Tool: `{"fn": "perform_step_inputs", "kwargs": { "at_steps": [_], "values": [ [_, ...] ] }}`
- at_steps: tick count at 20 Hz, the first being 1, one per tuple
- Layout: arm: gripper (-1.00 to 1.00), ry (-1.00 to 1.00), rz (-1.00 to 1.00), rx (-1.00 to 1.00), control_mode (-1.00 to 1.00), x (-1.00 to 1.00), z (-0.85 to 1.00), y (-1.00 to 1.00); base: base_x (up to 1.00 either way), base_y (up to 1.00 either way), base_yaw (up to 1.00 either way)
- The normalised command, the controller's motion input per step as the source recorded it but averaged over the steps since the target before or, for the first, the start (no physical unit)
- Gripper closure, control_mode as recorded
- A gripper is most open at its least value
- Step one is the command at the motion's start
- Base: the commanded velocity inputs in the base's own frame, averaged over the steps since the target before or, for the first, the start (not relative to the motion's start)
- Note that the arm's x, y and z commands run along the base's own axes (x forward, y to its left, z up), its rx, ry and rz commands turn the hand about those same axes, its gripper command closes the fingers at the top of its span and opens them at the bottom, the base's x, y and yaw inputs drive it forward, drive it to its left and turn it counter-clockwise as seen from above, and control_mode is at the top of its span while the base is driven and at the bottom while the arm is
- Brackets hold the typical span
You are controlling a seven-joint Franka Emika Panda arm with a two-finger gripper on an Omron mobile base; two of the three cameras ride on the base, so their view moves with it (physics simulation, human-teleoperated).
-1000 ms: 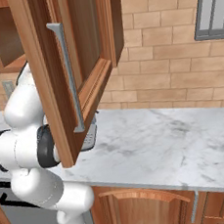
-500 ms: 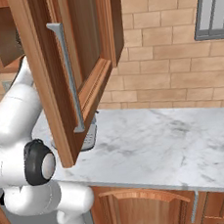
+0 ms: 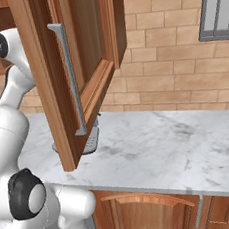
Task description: Locate and retrieve the spray and soap dispenser from the cabinet. Place them next to the sink.
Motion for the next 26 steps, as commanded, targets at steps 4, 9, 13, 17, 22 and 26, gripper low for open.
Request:
{"fn": "perform_step_inputs", "kwargs": {
  "at_steps": [4,9,13,17,22,26],
  "values": [
    [1.00,-0.04,-0.04,0.00,-1.00,-0.64,0.00,0.02,0.00,0.00,0.00],
    [1.00,-0.04,0.00,0.00,-1.00,-0.68,0.00,0.12,0.00,0.00,0.00],
    [1.00,-0.01,0.00,-0.01,-1.00,-0.56,0.00,0.12,0.00,0.00,0.00],
    [1.00,0.00,0.00,0.00,-1.00,-0.19,0.00,0.02,0.00,0.00,0.00],
    [1.00,0.00,0.00,0.00,-1.00,0.00,0.00,0.00,0.00,0.00,0.00],
    [1.00,0.00,0.00,0.00,-1.00,0.00,0.00,0.00,0.00,0.00,0.00]
  ]
}}
